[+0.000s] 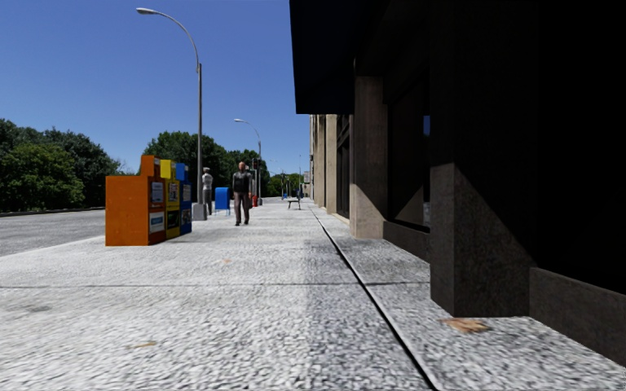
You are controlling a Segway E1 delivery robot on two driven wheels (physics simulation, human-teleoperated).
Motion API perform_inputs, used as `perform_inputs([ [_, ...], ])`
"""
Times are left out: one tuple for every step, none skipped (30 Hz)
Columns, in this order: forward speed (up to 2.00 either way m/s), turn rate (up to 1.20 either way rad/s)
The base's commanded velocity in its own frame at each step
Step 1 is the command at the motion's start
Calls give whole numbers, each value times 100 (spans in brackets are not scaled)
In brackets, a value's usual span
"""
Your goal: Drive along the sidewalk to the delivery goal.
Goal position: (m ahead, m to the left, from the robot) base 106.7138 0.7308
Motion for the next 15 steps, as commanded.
perform_inputs([
  [200, 0],
  [200, 0],
  [200, 0],
  [200, 0],
  [200, 0],
  [200, 0],
  [200, 0],
  [200, 0],
  [200, 0],
  [200, 0],
  [200, 0],
  [200, 0],
  [200, 0],
  [200, 0],
  [200, 0],
])
